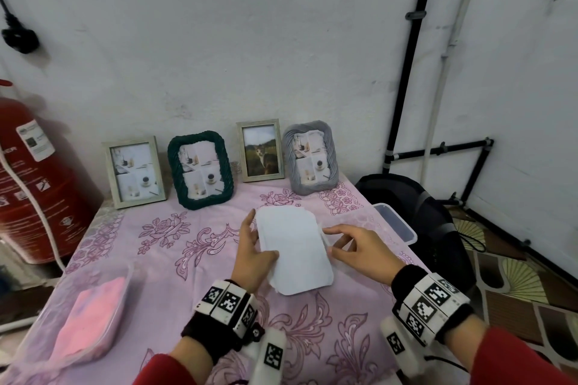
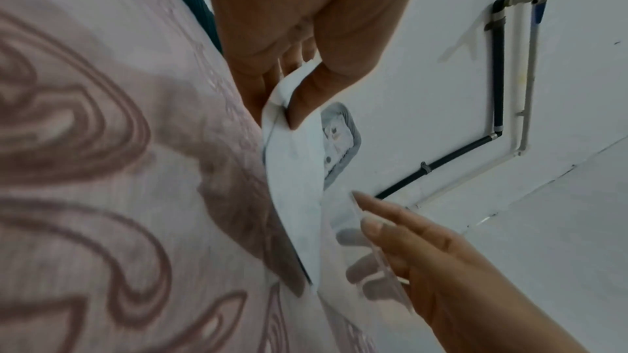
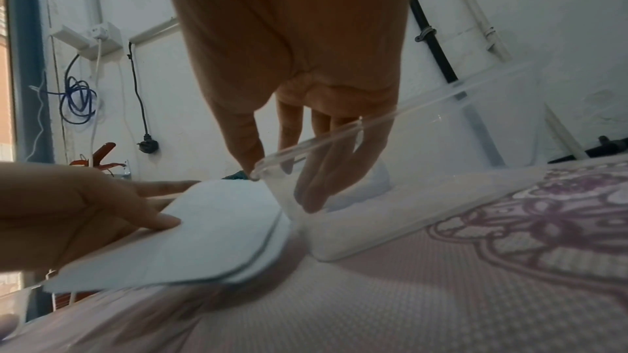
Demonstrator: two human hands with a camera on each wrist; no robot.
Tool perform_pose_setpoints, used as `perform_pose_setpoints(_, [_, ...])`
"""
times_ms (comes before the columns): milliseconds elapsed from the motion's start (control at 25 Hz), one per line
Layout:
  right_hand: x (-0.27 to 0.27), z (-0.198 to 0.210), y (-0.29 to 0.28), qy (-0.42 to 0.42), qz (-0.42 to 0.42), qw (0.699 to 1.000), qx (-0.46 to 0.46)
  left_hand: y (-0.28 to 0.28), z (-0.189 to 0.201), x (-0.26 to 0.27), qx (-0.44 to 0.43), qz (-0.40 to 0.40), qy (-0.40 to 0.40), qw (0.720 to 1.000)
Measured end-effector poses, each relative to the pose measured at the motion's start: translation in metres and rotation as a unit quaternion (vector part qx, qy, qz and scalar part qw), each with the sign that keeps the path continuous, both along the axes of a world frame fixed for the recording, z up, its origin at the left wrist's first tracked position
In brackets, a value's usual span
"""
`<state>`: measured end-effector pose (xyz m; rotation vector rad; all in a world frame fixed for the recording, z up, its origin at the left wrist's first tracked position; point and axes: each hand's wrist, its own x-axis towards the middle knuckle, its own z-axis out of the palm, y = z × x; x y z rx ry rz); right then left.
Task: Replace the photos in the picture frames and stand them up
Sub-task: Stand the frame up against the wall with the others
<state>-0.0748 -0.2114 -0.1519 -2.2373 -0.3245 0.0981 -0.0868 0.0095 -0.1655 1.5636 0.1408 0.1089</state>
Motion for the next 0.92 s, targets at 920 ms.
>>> perform_pose_setpoints(920, [0.027,0.058,-0.027,-0.053,-0.136,0.94,0.307,-0.093,0.068,0.024,-0.029,-0.158,-0.055,0.985])
